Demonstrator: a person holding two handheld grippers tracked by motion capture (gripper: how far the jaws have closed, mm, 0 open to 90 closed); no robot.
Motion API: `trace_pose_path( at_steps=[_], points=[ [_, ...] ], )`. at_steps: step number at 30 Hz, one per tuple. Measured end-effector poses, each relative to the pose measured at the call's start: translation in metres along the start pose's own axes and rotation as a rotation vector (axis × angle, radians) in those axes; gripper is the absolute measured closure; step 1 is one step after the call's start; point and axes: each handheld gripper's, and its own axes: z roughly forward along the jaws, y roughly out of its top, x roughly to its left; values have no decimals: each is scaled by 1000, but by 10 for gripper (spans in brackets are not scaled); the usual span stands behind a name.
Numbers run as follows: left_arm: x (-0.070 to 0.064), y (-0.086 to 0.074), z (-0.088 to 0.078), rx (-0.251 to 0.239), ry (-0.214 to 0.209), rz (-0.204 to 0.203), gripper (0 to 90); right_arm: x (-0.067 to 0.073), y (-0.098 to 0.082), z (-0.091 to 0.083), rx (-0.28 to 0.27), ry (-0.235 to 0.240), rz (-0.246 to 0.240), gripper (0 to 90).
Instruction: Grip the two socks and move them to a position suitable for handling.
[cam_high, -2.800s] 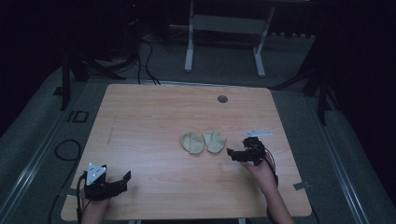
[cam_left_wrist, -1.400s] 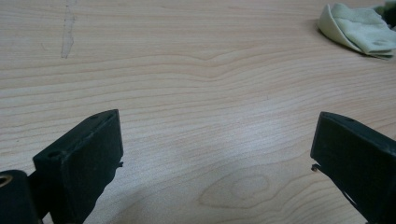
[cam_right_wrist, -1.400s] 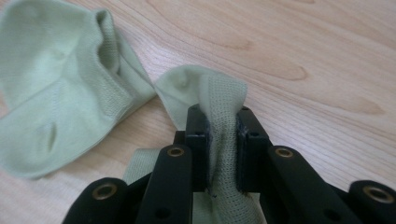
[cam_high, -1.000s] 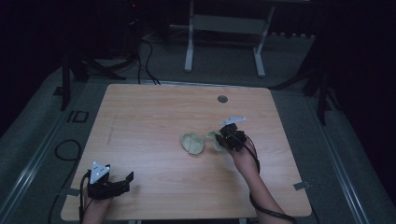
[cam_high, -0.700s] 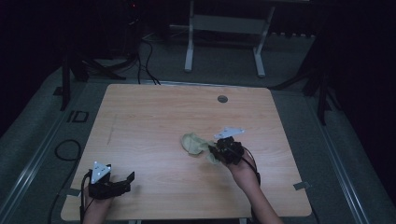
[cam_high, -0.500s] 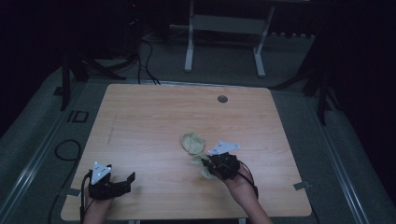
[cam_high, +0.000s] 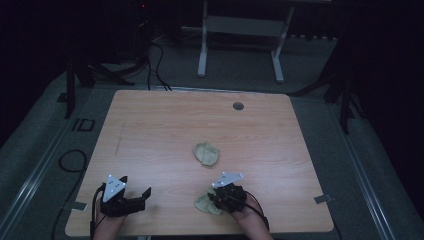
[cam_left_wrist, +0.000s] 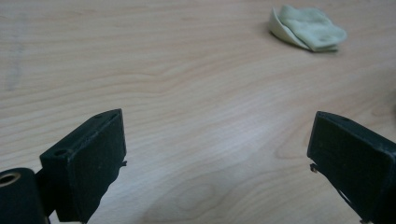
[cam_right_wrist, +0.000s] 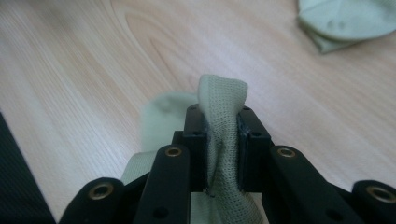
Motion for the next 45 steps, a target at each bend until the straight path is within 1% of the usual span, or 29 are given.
trace_pose_path(
  at_steps=[2,4,5,7,8,9,12,13,15,16,18,19,20,21,22,23,24,25,26,28,29,31,33,36,38,40,43,44,45],
  points=[
    [-1,0,1,5,-10,1,45,-2,-1,3,3,3,6,765],
    [-2,-1,2,9,-24,-3,52,-5,0,4,14,7,9,735],
    [-3,-1,3,10,-35,-6,56,-6,0,6,26,4,6,724],
    [-5,-1,4,20,-38,-1,56,-6,0,8,37,1,-4,709],
    [-10,-1,6,29,-49,18,56,-6,-1,10,43,4,-8,685],
    [-11,-1,7,31,-52,26,56,-6,-3,15,67,2,-25,632],
    [-17,0,8,31,-73,27,56,-3,-5,17,64,5,-44,556],
    [-19,0,9,32,-82,26,56,-3,-4,17,67,10,-44,506],
    [-25,0,10,37,-106,31,56,-4,-3,17,71,23,-51,448],
    [-29,1,10,37,-125,43,56,-4,-1,15,70,24,-54,417],
    [-38,3,11,35,-176,71,58,-4,3,9,57,45,-55,401],
    [-43,5,10,30,-198,90,82,-5,5,4,44,49,-46,386],
    [-49,7,10,17,-217,107,135,-6,8,-2,28,50,-38,383],
    [-55,9,10,14,-238,119,147,-8,10,-8,18,55,-34,384],
    [-61,12,10,10,-271,131,154,-9,12,-14,8,59,-33,387],
    [-68,14,11,6,-312,146,217,-11,12,-19,-7,57,-28,422],
    [-75,17,12,6,-336,161,271,-12,13,-23,-13,57,-19,444],
    [-82,19,14,11,-363,180,299,-13,12,-26,-15,60,-23,462],
    [-89,21,17,15,-394,202,378,-14,10,-27,-7,58,-24,519],
    [-102,25,23,26,-435,228,501,-15,6,-28,2,55,-22,605],
    [-108,27,28,42,-458,247,587,-16,3,-27,9,55,-20,637],
    [-118,29,36,65,-494,281,698,-15,-2,-23,21,45,-16,660],
    [-126,31,46,95,-501,306,776,-16,-6,-19,29,48,-5,660],
    [-132,33,60,147,-510,318,844,-17,-10,-13,44,41,-4,663],
    [-135,33,66,184,-508,333,867,-17,-12,-10,64,38,-6,663],
    [-135,31,70,209,-510,332,884,-17,-14,-7,83,37,-24,663],
    [-135,27,74,243,-495,337,885,-17,-17,-2,109,51,-32,659],
    [-135,26,75,252,-485,340,885,-17,-18,-1,108,51,-42,660],
    [-134,25,76,259,-488,338,886,-17,-18,-1,105,50,-42,672]
  ],
)
